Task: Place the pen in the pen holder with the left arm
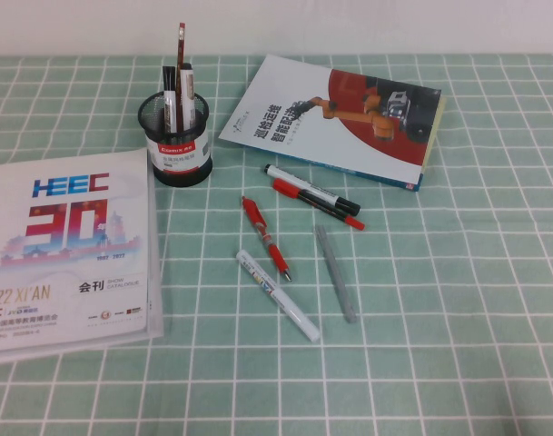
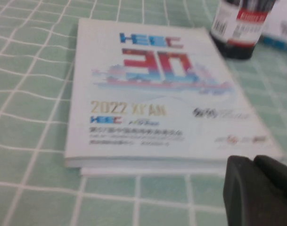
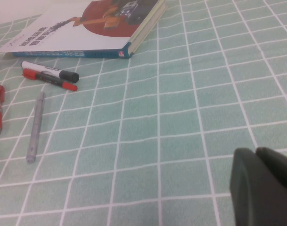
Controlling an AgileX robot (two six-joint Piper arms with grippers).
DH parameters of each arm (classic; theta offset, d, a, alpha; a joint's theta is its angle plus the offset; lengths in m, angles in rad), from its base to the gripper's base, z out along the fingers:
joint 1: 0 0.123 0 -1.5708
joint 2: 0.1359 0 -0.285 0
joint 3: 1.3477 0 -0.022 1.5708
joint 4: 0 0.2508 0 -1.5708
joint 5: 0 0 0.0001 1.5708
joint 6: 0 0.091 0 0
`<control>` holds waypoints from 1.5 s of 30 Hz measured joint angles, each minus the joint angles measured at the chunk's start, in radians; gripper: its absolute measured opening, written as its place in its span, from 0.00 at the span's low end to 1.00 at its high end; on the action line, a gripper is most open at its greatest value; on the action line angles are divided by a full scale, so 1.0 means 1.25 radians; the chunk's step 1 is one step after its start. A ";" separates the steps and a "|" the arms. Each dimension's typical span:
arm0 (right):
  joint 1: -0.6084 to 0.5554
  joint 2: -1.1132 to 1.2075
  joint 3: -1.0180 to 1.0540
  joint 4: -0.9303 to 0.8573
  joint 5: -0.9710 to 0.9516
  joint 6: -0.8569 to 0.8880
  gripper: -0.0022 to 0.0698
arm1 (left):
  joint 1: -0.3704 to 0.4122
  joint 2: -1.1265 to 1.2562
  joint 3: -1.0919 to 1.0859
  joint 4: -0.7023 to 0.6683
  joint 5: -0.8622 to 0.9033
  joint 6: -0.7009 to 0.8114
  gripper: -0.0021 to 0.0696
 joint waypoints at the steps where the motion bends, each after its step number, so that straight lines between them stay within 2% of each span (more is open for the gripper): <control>1: 0.000 0.000 0.000 0.000 0.000 0.000 0.00 | 0.000 0.000 0.000 -0.018 -0.013 -0.012 0.03; 8: 0.000 0.000 0.000 0.000 0.000 0.000 0.00 | 0.000 0.000 0.000 -0.164 -0.178 -0.071 0.03; 16: 0.000 0.000 0.000 0.000 0.000 0.000 0.00 | 0.000 0.000 -0.001 -0.196 -0.254 -0.095 0.03; 22: 0.000 0.000 0.000 0.000 0.000 0.000 0.00 | 0.000 0.146 -0.151 -0.200 -0.130 -0.111 0.03; 26: 0.000 0.000 0.000 0.000 0.000 0.000 0.00 | 0.000 0.327 -0.309 -0.200 0.025 -0.084 0.03; 30: 0.000 0.000 0.000 0.000 0.000 0.000 0.00 | 0.000 0.506 -0.454 -0.210 0.188 -0.005 0.03; 35: 0.000 0.000 0.000 0.000 0.000 0.000 0.00 | -0.009 0.706 -0.587 -0.292 0.295 0.169 0.03; 39: 0.000 0.000 0.000 0.000 0.000 0.000 0.00 | -0.071 0.852 -0.667 -0.317 0.302 0.224 0.03; 45: 0.000 0.000 0.000 0.000 0.000 0.000 0.00 | -0.187 1.092 -0.809 -0.322 0.308 0.209 0.03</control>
